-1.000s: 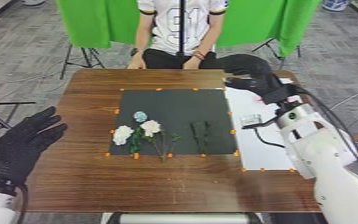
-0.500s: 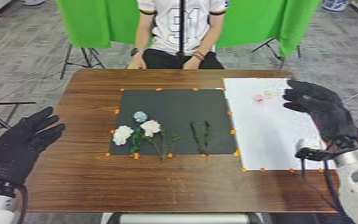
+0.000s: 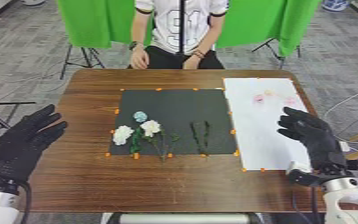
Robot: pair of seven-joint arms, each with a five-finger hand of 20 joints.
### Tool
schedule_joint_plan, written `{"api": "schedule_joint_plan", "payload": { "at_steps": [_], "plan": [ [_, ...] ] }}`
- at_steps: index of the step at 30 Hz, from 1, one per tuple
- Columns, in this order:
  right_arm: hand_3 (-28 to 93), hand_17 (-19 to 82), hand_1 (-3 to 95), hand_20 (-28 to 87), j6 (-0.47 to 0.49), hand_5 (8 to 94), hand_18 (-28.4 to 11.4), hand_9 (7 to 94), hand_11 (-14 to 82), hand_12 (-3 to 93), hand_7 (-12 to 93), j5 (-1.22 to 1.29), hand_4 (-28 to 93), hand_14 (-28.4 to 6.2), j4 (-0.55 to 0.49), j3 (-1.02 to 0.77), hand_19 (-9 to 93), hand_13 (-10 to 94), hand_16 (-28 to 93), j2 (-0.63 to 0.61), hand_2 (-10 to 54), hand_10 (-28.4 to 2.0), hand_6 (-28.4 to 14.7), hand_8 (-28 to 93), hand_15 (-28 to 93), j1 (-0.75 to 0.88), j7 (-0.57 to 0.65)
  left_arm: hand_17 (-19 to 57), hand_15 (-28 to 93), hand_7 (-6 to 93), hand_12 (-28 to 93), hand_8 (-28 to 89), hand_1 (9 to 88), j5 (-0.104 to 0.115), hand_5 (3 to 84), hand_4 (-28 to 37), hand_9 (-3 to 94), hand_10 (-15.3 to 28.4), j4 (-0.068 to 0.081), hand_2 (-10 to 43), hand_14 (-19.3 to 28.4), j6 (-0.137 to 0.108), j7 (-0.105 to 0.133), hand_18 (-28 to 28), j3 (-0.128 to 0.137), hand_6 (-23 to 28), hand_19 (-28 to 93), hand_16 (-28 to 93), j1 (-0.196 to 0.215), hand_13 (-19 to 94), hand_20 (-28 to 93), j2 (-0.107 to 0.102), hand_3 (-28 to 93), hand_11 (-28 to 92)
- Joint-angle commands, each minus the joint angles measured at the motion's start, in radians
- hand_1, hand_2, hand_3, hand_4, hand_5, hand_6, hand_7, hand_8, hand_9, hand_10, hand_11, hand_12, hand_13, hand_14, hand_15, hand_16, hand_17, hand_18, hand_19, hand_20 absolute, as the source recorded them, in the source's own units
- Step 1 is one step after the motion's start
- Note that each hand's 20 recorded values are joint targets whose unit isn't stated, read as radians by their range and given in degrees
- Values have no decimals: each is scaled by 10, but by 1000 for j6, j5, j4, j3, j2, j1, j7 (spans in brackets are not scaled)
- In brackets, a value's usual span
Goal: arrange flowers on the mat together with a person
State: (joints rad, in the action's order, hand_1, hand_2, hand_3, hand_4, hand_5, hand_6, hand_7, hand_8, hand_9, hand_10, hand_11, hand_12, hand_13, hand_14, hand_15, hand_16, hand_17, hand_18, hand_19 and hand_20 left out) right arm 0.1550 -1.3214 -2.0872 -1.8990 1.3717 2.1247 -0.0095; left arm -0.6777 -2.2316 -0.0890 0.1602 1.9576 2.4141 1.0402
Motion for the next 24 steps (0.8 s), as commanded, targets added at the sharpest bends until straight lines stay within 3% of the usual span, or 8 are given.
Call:
{"api": "schedule_joint_plan", "payload": {
  "at_steps": [1, 8, 9, 11, 13, 18, 21, 24],
  "plan": [
    [833, 102, 243, 305, -20, 426, -201, 420, 167, 251, 212, -12, -228, -112, -8, 2, 460, 340, 314, 16, -44, -141, -33, -104, 240, 21, 4, -71, 361, 132, 141, -76, 251, 2, 403, -261, 334, 141, 7, 9, 167, -16, 16, 236, -20, 59, 487, 10, 11, 274, 156, 16, 710, 207],
    [832, 104, 244, 304, 10, 429, -199, 424, 172, 250, 218, -36, -230, -112, 24, 33, 464, 341, 309, 25, -44, -141, -33, -106, 246, -33, 10, -71, 361, 135, 141, -77, 252, 3, 394, -259, 332, 139, 1, 8, 167, -12, 19, 236, -1, 58, 488, 9, 47, 274, 155, 26, 711, 206],
    [832, 104, 245, 304, 17, 430, -199, 424, 173, 250, 219, -40, -230, -111, 22, 28, 464, 341, 308, 27, -43, -141, -33, -107, 246, -31, 10, -71, 362, 135, 141, -77, 252, -1, 394, -259, 332, 139, 2, 8, 167, -8, 12, 236, -2, 58, 488, 9, 44, 274, 155, 24, 711, 206],
    [832, 104, 245, 303, -5, 430, -199, 423, 174, 250, 221, -30, -231, -111, 19, 29, 465, 340, 306, 24, -43, -141, -33, -107, 247, -33, 8, -71, 363, 135, 141, -77, 253, 4, 394, -259, 332, 139, 16, 8, 166, -11, 28, 237, -24, 58, 488, 10, 11, 274, 155, 12, 711, 206],
    [832, 104, 246, 303, -12, 430, -199, 424, 174, 249, 221, -17, -231, -111, 21, 35, 465, 343, 305, 31, -42, -141, -33, -108, 250, -33, 5, -71, 362, 135, 141, -77, 253, 1, 394, -259, 331, 140, 17, 8, 166, -4, 18, 237, -14, 58, 488, 9, 2, 274, 155, -3, 711, 206],
    [831, 105, 249, 303, 7, 432, -198, 427, 176, 248, 226, -57, -232, -110, 23, 45, 468, 345, 301, 32, -41, -142, -32, -110, 255, -35, 7, -71, 362, 136, 142, -77, 254, 1, 394, -258, 331, 139, 9, 8, 167, -4, 15, 236, -4, 58, 487, 9, 31, 274, 155, 19, 711, 206],
    [831, 105, 249, 303, -61, 432, -198, 427, 177, 248, 228, -36, -232, -110, 14, 54, 469, 345, 299, 22, -41, -142, -31, -111, 257, -24, 0, -71, 361, 136, 142, -77, 253, 0, 394, -258, 331, 139, 23, 8, 167, 6, 8, 236, -21, 58, 487, 9, -7, 275, 155, -3, 711, 205],
    [833, 108, 252, 305, -65, 436, -197, 427, 178, 247, 237, -30, -232, -110, 15, 64, 472, 345, 298, 28, -39, -142, -30, -112, 259, -25, 10, -71, 361, 136, 141, -77, 253, 0, 394, -259, 331, 139, 18, 8, 167, 5, 5, 236, -15, 58, 487, 9, -2, 274, 154, -7, 711, 205]
  ]
}}
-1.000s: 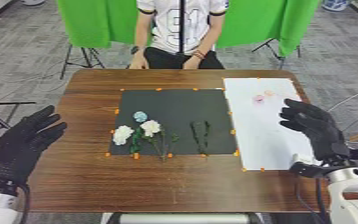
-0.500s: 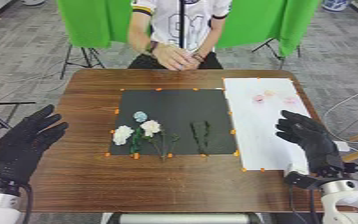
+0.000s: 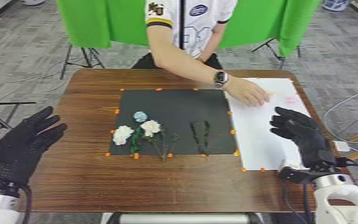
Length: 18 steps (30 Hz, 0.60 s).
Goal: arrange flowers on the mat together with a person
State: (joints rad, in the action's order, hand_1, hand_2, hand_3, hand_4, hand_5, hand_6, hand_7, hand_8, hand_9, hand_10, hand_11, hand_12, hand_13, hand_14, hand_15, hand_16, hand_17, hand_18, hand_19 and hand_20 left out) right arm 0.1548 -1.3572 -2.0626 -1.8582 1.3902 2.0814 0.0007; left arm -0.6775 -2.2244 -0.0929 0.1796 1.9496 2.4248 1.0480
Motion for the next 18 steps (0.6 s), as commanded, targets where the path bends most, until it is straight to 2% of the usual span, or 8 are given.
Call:
{"api": "schedule_joint_plan", "payload": {
  "at_steps": [1, 3, 6, 8, 11, 14, 16, 18],
  "plan": [
    [834, 108, 252, 306, -53, 437, -197, 427, 179, 247, 240, 6, -231, -109, -11, 23, 474, 345, 297, 12, -39, -142, -30, -112, 259, 21, 7, -71, 361, 136, 141, -78, 253, 2, 393, -259, 331, 140, 9, 8, 167, 4, -17, 236, -7, 59, 487, 9, -6, 274, 154, -9, 711, 205],
    [836, 108, 254, 306, -43, 438, -197, 428, 181, 247, 242, -13, -231, -108, -11, 30, 476, 347, 298, 8, -41, -142, -31, -115, 263, 15, 5, -71, 361, 135, 142, -77, 254, 0, 393, -259, 332, 140, 5, 9, 166, 7, -16, 236, -4, 59, 487, 9, 8, 274, 155, 6, 711, 206],
    [835, 108, 255, 306, -65, 438, -197, 427, 184, 247, 244, -11, -233, -107, -19, 22, 477, 347, 295, 0, -41, -141, -30, -118, 269, 20, -5, -71, 362, 135, 142, -77, 254, 0, 393, -259, 333, 139, 15, 9, 166, 10, -17, 236, -19, 59, 487, 10, -20, 274, 155, -14, 710, 207],
    [836, 108, 255, 305, -56, 437, -197, 427, 184, 246, 246, -4, -233, -107, -15, 21, 477, 347, 293, 2, -40, -141, -30, -118, 270, 14, -3, -71, 361, 134, 141, -77, 253, -2, 393, -259, 332, 140, 10, 9, 166, 13, -19, 236, -8, 58, 487, 9, -17, 274, 155, -19, 711, 206],
    [835, 108, 255, 305, -59, 438, -197, 427, 185, 246, 246, -14, -233, -108, -14, 30, 477, 348, 291, 6, -40, -141, -30, -119, 272, 15, 0, -71, 361, 135, 141, -76, 254, 4, 393, -259, 332, 140, 3, 9, 166, -2, -23, 236, -6, 58, 487, 9, 1, 274, 155, -3, 710, 206],
    [833, 108, 256, 305, -43, 438, -197, 427, 185, 246, 246, -16, -233, -108, -17, 24, 477, 348, 289, 6, -39, -141, -30, -119, 273, 19, 2, -71, 361, 135, 142, -77, 253, -2, 394, -259, 333, 140, 1, 10, 167, 8, -32, 235, -9, 59, 486, 10, 8, 274, 155, 10, 710, 206],
    [834, 108, 255, 305, -66, 438, -197, 428, 185, 246, 246, -15, -233, -108, -20, 20, 477, 348, 289, 5, -39, -141, -30, -119, 274, 25, -4, -71, 360, 134, 142, -77, 253, -4, 394, -259, 334, 140, 9, 10, 167, 10, -31, 235, -22, 59, 486, 9, -16, 275, 155, 0, 709, 207],
    [834, 108, 255, 304, -61, 438, -197, 428, 185, 246, 246, -10, -233, -108, -16, 21, 477, 348, 288, 7, -39, -141, -30, -119, 274, 17, -7, -71, 361, 135, 142, -77, 253, -2, 394, -259, 333, 141, 8, 10, 166, 9, -28, 235, -17, 59, 486, 9, -19, 274, 155, -9, 709, 206]
  ]
}}
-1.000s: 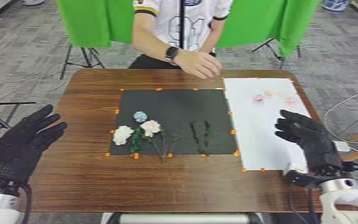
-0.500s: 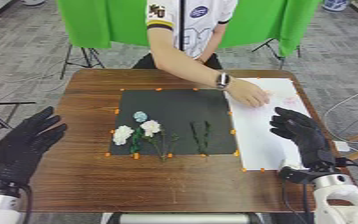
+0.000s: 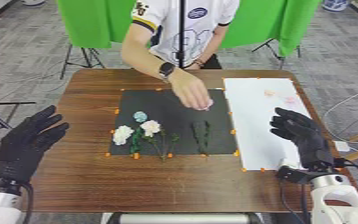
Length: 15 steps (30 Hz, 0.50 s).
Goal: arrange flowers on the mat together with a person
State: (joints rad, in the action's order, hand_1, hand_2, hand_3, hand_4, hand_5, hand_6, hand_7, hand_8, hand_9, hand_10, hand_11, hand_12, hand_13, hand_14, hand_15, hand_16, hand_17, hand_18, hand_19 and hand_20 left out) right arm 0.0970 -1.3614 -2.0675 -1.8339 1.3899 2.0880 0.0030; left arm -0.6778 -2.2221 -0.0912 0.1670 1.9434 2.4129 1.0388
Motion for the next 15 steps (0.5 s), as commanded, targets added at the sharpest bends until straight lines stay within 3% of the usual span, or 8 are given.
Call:
{"api": "schedule_joint_plan", "payload": {
  "at_steps": [1, 5, 8, 11, 15],
  "plan": [
    [834, 108, 255, 304, 1, 438, -197, 428, 186, 246, 246, -10, -233, -108, -10, 0, 478, 349, 287, 8, -39, -141, -30, -119, 274, 8, -6, -71, 361, 135, 142, -77, 253, -1, 394, -259, 333, 140, 1, 10, 166, 4, -18, 236, -4, 59, 486, 9, 4, 274, 155, 3, 709, 206],
    [833, 108, 256, 304, 7, 438, -197, 429, 186, 246, 247, -15, -233, -108, -8, 2, 478, 348, 287, 6, -38, -142, -30, -120, 275, 9, -5, -71, 362, 135, 142, -77, 253, -2, 395, -258, 333, 140, -5, 9, 166, 3, -17, 236, -2, 59, 486, 10, 27, 275, 155, 21, 711, 208],
    [833, 108, 255, 304, -13, 438, -196, 429, 186, 246, 247, -11, -233, -108, -12, -6, 477, 348, 286, -3, -39, -141, -29, -120, 275, 12, -7, -71, 361, 134, 141, -77, 253, 1, 395, -259, 333, 139, 5, 9, 166, 3, -17, 236, -18, 59, 486, 9, -3, 275, 155, 8, 709, 207],
    [833, 108, 255, 304, -7, 438, -196, 429, 186, 246, 247, -14, -232, -109, -2, 6, 477, 348, 286, -11, -38, -141, -30, -120, 275, -11, -9, -71, 361, 134, 141, -76, 252, 0, 395, -259, 332, 139, 0, 10, 167, 4, -14, 235, -3, 59, 486, 9, 6, 275, 155, 2, 709, 207],
    [833, 108, 254, 304, 2, 438, -196, 428, 185, 245, 246, -29, -232, -109, -1, 14, 477, 349, 286, -15, -39, -141, -30, -120, 275, -11, -10, -71, 362, 134, 142, -76, 252, -1, 395, -259, 332, 140, -5, 9, 167, 5, -18, 235, 2, 59, 486, 10, 25, 274, 156, 17, 711, 207]
  ]
}}
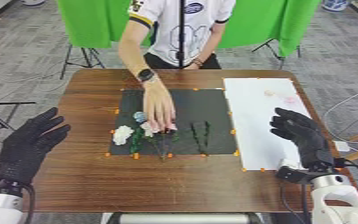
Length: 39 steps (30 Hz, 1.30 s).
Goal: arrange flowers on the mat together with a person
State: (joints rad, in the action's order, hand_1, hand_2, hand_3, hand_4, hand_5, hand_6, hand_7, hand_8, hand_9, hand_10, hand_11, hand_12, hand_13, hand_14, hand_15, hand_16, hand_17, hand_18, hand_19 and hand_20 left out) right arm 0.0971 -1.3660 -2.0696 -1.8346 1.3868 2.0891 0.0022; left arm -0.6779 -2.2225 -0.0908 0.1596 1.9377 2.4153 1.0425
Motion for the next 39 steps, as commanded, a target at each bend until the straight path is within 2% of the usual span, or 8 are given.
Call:
{"api": "schedule_joint_plan", "payload": {
  "at_steps": [1, 5, 11, 15, 23, 27, 33, 39],
  "plan": [
    [834, 108, 254, 304, -7, 438, -196, 428, 184, 245, 246, -25, -232, -109, -3, 14, 477, 349, 286, -16, -39, -141, -30, -120, 275, -9, -11, -71, 362, 134, 141, -76, 252, 0, 395, -259, 332, 140, -2, 9, 167, 2, -13, 235, 2, 59, 486, 10, 13, 274, 156, 9, 711, 207],
    [833, 114, 255, 318, -22, 438, -198, 434, 189, 247, 245, -37, -233, -108, 10, 33, 501, 363, 288, -34, -39, -142, -30, -119, 289, -34, -30, -71, 360, 134, 141, -76, 252, -1, 396, -260, 333, 140, 4, 9, 166, 7, -11, 235, 3, 59, 486, 9, -11, 274, 156, -10, 711, 207],
    [832, 136, 267, 343, 10, 441, -195, 459, 221, 253, 248, -174, -235, -106, 54, 69, 540, 398, 278, -140, -47, -138, -31, -119, 347, -99, -47, -71, 360, 134, 141, -76, 253, -1, 396, -260, 333, 140, -5, 10, 166, 1, -15, 236, 4, 59, 487, 10, 22, 274, 156, 11, 710, 207],
    [830, 160, 285, 355, -42, 447, -189, 479, 241, 249, 259, -245, -242, -102, 105, 114, 558, 425, 256, -242, -54, -133, -31, -123, 378, -188, -65, -71, 361, 135, 141, -76, 253, -2, 396, -260, 334, 140, 4, 10, 167, 3, -13, 235, 0, 58, 487, 10, -11, 274, 156, -15, 710, 207],
    [825, 178, 309, 368, -183, 447, -185, 494, 263, 243, 285, -622, -260, -93, 244, 274, 582, 450, 237, -465, -68, -125, -25, -134, 408, -409, -31, -71, 360, 133, 141, -77, 252, 2, 396, -260, 334, 140, -7, 10, 167, -12, -1, 235, 7, 59, 487, 9, 25, 274, 155, -7, 710, 207],
    [830, 180, 306, 367, -222, 444, -183, 483, 264, 242, 293, -779, -271, -88, 321, 340, 580, 439, 231, -560, -76, -119, -24, -138, 404, -507, 16, -71, 360, 134, 141, -76, 253, 2, 397, -260, 334, 140, -9, 10, 167, -14, 5, 235, 15, 59, 487, 10, 24, 273, 155, -22, 709, 207],
    [841, 150, 282, 355, -191, 368, -179, 383, 224, 243, 294, -982, -281, -90, 408, 417, 552, 361, 229, -621, -91, -122, -32, -138, 372, -597, 101, -71, 360, 135, 141, -77, 253, 0, 397, -259, 333, 140, -16, 11, 167, -17, 4, 235, 29, 59, 487, 10, 51, 274, 155, -4, 709, 207],
    [846, 132, 267, 350, -177, 342, -178, 358, 208, 248, 284, -998, -282, -97, 530, 509, 537, 313, 231, -644, -93, -119, -33, -129, 328, -702, 149, -71, 361, 134, 141, -76, 253, 5, 399, -260, 336, 141, -16, 10, 167, -26, 20, 235, 30, 60, 487, 10, 49, 274, 155, -24, 710, 208]
  ]
}}
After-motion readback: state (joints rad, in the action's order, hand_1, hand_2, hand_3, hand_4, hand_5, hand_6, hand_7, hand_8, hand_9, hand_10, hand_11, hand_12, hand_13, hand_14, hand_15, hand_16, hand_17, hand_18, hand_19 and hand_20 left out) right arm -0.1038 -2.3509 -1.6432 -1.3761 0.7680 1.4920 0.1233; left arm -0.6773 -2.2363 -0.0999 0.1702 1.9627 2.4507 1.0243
